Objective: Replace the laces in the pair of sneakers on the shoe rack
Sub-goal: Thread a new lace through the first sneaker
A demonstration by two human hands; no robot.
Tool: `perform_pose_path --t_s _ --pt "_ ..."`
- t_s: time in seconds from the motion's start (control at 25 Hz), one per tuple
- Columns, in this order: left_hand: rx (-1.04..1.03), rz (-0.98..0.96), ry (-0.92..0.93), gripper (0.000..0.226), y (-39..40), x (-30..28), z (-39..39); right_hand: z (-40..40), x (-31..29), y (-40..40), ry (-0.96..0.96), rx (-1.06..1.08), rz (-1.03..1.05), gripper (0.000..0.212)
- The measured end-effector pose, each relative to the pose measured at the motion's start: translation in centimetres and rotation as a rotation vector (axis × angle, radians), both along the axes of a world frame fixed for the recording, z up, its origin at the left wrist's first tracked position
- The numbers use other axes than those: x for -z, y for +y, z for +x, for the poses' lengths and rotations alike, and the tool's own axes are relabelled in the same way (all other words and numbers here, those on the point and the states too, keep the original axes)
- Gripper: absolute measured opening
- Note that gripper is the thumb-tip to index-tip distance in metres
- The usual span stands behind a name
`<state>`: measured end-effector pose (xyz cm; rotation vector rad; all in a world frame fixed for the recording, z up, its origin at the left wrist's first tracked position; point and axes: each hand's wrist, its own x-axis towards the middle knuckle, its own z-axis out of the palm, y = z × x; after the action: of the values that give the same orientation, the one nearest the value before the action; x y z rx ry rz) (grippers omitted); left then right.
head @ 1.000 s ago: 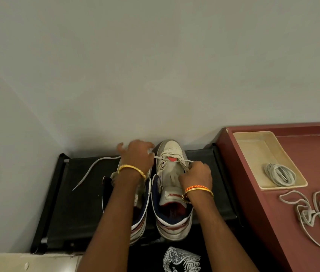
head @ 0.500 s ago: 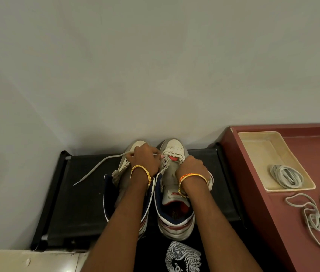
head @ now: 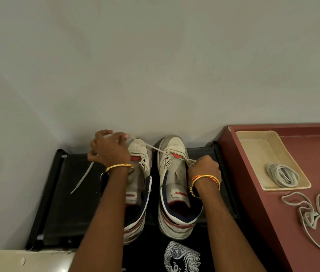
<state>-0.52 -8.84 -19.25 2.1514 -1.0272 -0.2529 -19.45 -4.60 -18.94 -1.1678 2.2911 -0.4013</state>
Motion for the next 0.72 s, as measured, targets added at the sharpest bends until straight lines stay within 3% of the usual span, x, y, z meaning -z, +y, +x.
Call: perform_pose_path --t_s 0.16,0.28,0.36,0.44,0.56,0.64,0.72 --pt "-0.428 -0.118 0.156 0.016 0.3 -1.8 4.5 -0.3 -0.1 0.2 0.003 0.018 -0.003 0.025" --pt "-0.507 -0.059 0.177 0.021 0.6 -2.3 5.3 0.0 0.1 0.1 0.012 -0.012 -0.015 0.022" --pt "-0.316 0.043 0.114 0.038 0.5 -2.4 4.0 0.2 0.3 -0.1 0.021 -0.035 -0.026 0.022" --pt "0.078 0.095 -0.027 0.055 0.1 -2.3 1.5 0.7 0.3 -0.1 0.033 -0.072 -0.029 0.022" --pt "0.676 0.28 -0.23 0.035 0.2 -1.8 -3.3 1.3 0.4 -0.2 0.064 -0.126 -0.041 0.024" --pt "0.813 0.459 -0.269 0.025 0.3 -0.8 -5.0 1.4 0.7 -0.3 0.063 -0.132 -0.045 0.024" --pt "0.756 0.498 -0.204 0.02 0.0 0.0 -5.0 1.3 1.0 -0.4 0.061 -0.135 -0.04 0.024"
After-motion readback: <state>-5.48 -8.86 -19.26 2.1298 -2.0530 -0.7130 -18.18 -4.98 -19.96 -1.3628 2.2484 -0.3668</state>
